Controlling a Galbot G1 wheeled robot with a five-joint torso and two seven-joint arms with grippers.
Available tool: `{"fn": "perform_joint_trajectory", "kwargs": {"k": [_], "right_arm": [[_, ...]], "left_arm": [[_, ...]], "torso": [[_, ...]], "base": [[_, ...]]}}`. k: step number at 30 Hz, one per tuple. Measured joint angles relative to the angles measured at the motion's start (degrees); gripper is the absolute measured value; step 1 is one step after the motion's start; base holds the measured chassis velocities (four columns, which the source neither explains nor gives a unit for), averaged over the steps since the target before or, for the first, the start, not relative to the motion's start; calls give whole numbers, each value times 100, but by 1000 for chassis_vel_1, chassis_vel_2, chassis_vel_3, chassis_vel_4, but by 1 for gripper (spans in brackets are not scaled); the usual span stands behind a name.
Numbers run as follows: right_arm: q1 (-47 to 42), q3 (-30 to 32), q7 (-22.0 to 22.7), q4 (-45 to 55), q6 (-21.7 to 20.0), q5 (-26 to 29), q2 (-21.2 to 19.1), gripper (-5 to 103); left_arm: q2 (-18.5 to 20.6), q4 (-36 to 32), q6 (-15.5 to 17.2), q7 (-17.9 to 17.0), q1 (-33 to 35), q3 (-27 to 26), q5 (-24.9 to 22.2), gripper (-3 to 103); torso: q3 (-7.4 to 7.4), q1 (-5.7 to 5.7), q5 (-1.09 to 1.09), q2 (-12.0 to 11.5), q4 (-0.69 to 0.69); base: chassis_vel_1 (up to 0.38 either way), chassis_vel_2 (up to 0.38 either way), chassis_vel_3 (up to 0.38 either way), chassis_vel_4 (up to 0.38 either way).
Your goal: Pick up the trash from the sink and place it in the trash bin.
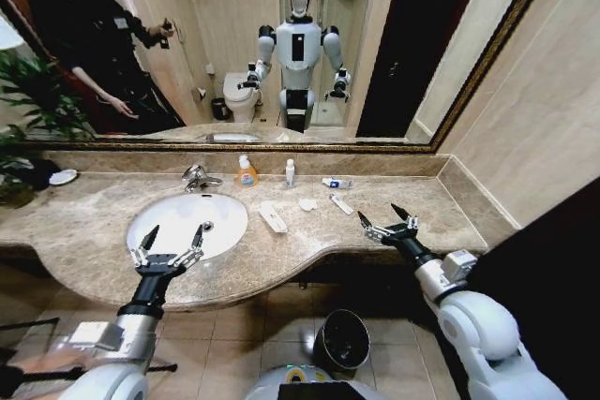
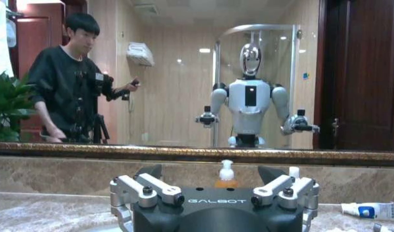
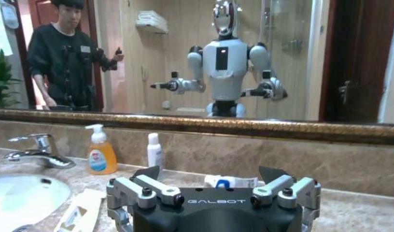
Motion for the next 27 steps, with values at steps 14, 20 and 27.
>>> {"fn": "perform_joint_trajectory", "kwargs": {"k": [14,20,27], "right_arm": [[377,-140,-294,-587,78,61,-120,100],[501,-294,-258,-718,83,49,-138,100],[1078,-801,-192,-1186,64,-3,-370,100]], "left_arm": [[0,0,0,0,0,0,0,100],[0,0,0,0,0,0,0,100],[0,0,0,0,0,0,0,100]], "torso": [[0,0,0,0,0],[0,0,0,0,0],[0,0,-1,0,-2]], "base": [[0,0,0,0],[0,0,0,0],[0,0,0,0]]}}
